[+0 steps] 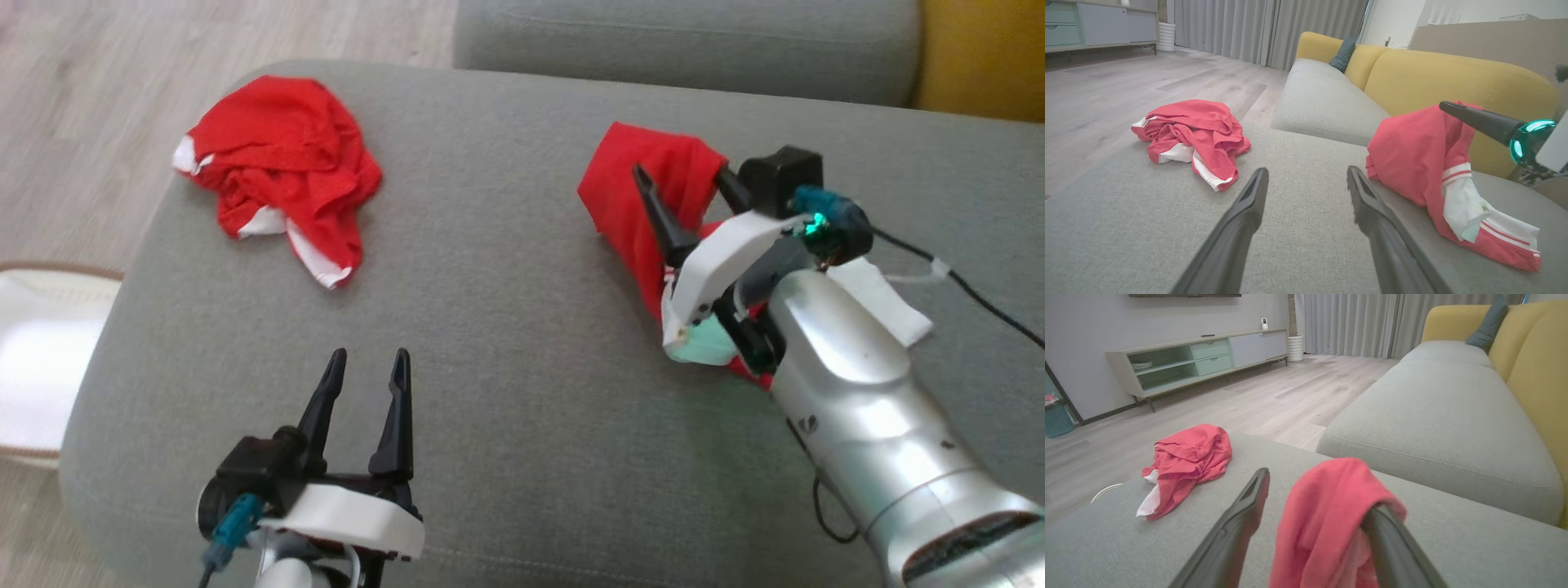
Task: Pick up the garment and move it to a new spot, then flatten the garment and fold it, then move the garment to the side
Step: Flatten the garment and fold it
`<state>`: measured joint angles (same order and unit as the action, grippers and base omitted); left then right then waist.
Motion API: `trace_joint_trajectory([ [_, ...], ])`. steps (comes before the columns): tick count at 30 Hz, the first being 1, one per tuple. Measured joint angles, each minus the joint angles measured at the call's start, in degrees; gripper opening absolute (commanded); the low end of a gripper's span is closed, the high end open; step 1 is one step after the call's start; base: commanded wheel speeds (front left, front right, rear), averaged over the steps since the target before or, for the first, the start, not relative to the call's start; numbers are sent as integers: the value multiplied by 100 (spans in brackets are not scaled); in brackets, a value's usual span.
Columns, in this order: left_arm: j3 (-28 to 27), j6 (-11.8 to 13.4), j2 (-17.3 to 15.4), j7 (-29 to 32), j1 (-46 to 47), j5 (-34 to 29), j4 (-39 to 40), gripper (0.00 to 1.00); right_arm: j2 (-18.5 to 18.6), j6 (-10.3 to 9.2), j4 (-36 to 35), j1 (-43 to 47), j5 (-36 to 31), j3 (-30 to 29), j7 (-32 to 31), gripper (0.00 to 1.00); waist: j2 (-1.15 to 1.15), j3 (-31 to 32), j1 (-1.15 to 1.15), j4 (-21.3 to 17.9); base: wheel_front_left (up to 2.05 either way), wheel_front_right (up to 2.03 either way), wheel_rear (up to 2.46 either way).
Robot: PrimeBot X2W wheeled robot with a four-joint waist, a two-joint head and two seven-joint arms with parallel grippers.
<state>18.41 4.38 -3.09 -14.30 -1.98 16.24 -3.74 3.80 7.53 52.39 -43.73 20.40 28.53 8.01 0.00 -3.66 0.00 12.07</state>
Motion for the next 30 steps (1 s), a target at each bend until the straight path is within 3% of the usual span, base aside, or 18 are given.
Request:
trace_joint_trajectory([
  [2,-23,10,0,0,-1,5,0,100,0,0,124,-105,-11,-58,-129,100,0,48,0,-93,0,0,0],
  [4,-69,18,0,0,-2,5,8,100,8,0,439,-229,-171,112,-825,100,0,121,0,-238,0,0,0],
  [7,-85,16,0,0,-4,5,13,100,13,0,573,-257,-229,121,-1210,100,0,239,0,-401,0,0,0],
  [12,-96,18,0,0,-34,5,7,100,12,0,662,-265,-389,27,-1313,100,0,397,0,-532,0,0,0],
  [21,-247,25,-1,0,-146,-4,130,100,158,0,391,-104,-581,-737,-776,100,0,607,0,-790,0,0,0],
  [27,-271,121,-1,0,-143,113,344,100,394,0,-735,847,-627,-1467,223,100,0,626,0,-1015,0,0,0],
  [30,-252,118,-1,0,-136,107,378,100,365,0,-1486,1556,-570,-1855,428,100,0,599,0,-1139,0,0,0],
])
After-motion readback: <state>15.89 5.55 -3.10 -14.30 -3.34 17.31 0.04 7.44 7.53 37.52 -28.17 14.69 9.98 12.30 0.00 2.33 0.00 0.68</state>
